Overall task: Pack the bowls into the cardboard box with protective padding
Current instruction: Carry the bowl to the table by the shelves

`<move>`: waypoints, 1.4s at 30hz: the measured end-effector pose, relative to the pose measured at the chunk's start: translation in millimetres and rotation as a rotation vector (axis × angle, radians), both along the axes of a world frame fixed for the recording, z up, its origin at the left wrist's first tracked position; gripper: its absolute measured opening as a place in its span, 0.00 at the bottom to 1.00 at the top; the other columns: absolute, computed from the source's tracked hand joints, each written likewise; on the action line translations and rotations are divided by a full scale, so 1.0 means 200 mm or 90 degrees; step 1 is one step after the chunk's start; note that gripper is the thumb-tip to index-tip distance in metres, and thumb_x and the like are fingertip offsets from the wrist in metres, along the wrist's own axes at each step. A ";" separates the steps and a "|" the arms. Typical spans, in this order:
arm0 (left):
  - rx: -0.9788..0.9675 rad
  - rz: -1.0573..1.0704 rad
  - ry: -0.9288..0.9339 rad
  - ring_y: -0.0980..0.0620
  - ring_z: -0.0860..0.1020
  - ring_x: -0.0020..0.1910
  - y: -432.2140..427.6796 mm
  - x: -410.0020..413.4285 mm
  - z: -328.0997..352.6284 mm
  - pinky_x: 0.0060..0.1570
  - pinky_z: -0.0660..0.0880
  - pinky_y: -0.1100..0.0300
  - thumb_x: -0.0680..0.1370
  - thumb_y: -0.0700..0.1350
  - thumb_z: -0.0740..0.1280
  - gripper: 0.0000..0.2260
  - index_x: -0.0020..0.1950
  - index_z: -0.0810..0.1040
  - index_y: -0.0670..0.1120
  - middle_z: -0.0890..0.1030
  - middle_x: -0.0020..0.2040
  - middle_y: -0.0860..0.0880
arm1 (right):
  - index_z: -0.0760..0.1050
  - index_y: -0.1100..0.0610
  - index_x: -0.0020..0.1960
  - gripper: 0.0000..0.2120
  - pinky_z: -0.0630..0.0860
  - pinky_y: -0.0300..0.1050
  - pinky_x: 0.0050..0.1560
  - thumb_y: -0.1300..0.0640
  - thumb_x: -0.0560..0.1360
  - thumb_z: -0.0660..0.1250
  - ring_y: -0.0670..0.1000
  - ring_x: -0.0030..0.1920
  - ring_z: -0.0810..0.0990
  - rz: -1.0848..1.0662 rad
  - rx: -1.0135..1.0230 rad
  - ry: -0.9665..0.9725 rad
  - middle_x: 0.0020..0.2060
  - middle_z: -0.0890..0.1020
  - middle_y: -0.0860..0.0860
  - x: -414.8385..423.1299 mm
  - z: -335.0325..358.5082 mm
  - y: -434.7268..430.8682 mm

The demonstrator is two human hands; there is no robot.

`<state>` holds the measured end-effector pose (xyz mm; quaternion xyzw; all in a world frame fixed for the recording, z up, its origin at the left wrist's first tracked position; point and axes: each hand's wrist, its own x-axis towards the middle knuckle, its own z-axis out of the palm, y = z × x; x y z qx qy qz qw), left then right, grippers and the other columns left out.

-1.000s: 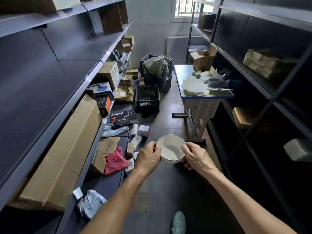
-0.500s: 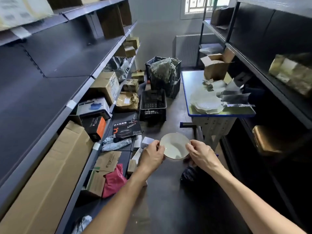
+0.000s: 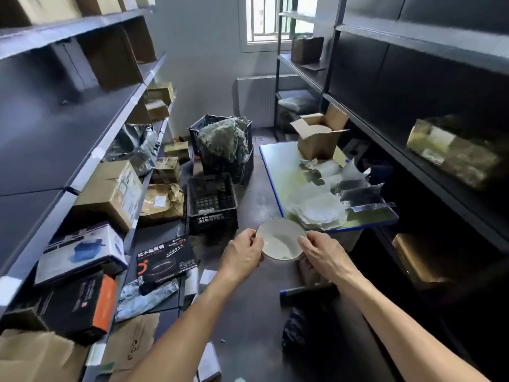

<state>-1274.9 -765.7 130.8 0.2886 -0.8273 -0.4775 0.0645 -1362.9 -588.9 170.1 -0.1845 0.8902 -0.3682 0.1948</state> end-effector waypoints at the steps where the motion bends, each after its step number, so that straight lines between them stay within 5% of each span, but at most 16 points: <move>1: 0.001 -0.010 0.004 0.52 0.82 0.32 -0.06 -0.05 0.01 0.38 0.79 0.54 0.79 0.52 0.59 0.09 0.46 0.78 0.51 0.83 0.32 0.52 | 0.68 0.55 0.36 0.15 0.68 0.30 0.27 0.52 0.80 0.59 0.40 0.23 0.76 -0.003 -0.005 0.005 0.21 0.77 0.40 -0.04 0.00 -0.05; 12: 0.010 -0.024 -0.019 0.52 0.82 0.32 -0.52 -0.53 -0.04 0.43 0.80 0.53 0.79 0.56 0.58 0.12 0.44 0.77 0.51 0.83 0.32 0.53 | 0.75 0.53 0.40 0.13 0.73 0.35 0.29 0.49 0.80 0.59 0.44 0.27 0.80 -0.001 -0.022 -0.026 0.25 0.80 0.43 -0.53 -0.06 -0.50; 15: -0.017 -0.011 -0.031 0.55 0.80 0.30 -0.63 -0.71 -0.04 0.39 0.77 0.56 0.80 0.54 0.59 0.11 0.42 0.75 0.51 0.82 0.30 0.55 | 0.73 0.50 0.37 0.14 0.80 0.44 0.36 0.50 0.80 0.59 0.50 0.30 0.83 0.008 -0.032 -0.043 0.24 0.79 0.43 -0.72 -0.09 -0.62; 19: -0.022 -0.013 -0.050 0.54 0.81 0.30 -0.76 -0.97 -0.02 0.40 0.79 0.53 0.79 0.57 0.57 0.13 0.45 0.76 0.51 0.82 0.31 0.55 | 0.70 0.49 0.35 0.15 0.77 0.41 0.36 0.51 0.81 0.59 0.48 0.29 0.82 0.015 -0.036 -0.039 0.22 0.78 0.43 -1.01 -0.12 -0.78; 25: -0.032 -0.005 -0.046 0.51 0.81 0.32 -0.93 -1.33 0.02 0.41 0.80 0.49 0.78 0.56 0.57 0.13 0.45 0.76 0.50 0.83 0.33 0.52 | 0.73 0.53 0.38 0.16 0.81 0.54 0.47 0.46 0.79 0.58 0.50 0.32 0.83 0.033 -0.033 -0.031 0.31 0.83 0.47 -1.39 -0.13 -0.94; 34: 0.001 -0.057 -0.065 0.52 0.79 0.31 -1.03 -1.84 -0.01 0.42 0.79 0.50 0.79 0.53 0.58 0.11 0.45 0.77 0.50 0.81 0.30 0.53 | 0.74 0.54 0.39 0.16 0.82 0.52 0.44 0.46 0.80 0.59 0.50 0.32 0.83 -0.037 -0.030 -0.044 0.32 0.83 0.47 -1.82 -0.18 -1.01; 38: -0.008 -0.104 -0.093 0.48 0.82 0.39 -1.13 -2.10 -0.03 0.45 0.79 0.50 0.80 0.55 0.57 0.13 0.47 0.77 0.50 0.83 0.36 0.50 | 0.74 0.53 0.38 0.16 0.82 0.53 0.44 0.45 0.80 0.59 0.49 0.31 0.83 -0.083 -0.021 -0.049 0.33 0.84 0.48 -2.00 -0.24 -1.08; 42: 0.002 -0.176 -0.121 0.45 0.82 0.42 -1.26 -2.38 -0.11 0.50 0.78 0.49 0.79 0.52 0.58 0.11 0.43 0.74 0.48 0.82 0.32 0.51 | 0.76 0.56 0.43 0.15 0.81 0.51 0.45 0.47 0.80 0.59 0.49 0.33 0.84 -0.148 0.007 -0.072 0.35 0.84 0.48 -2.18 -0.30 -1.18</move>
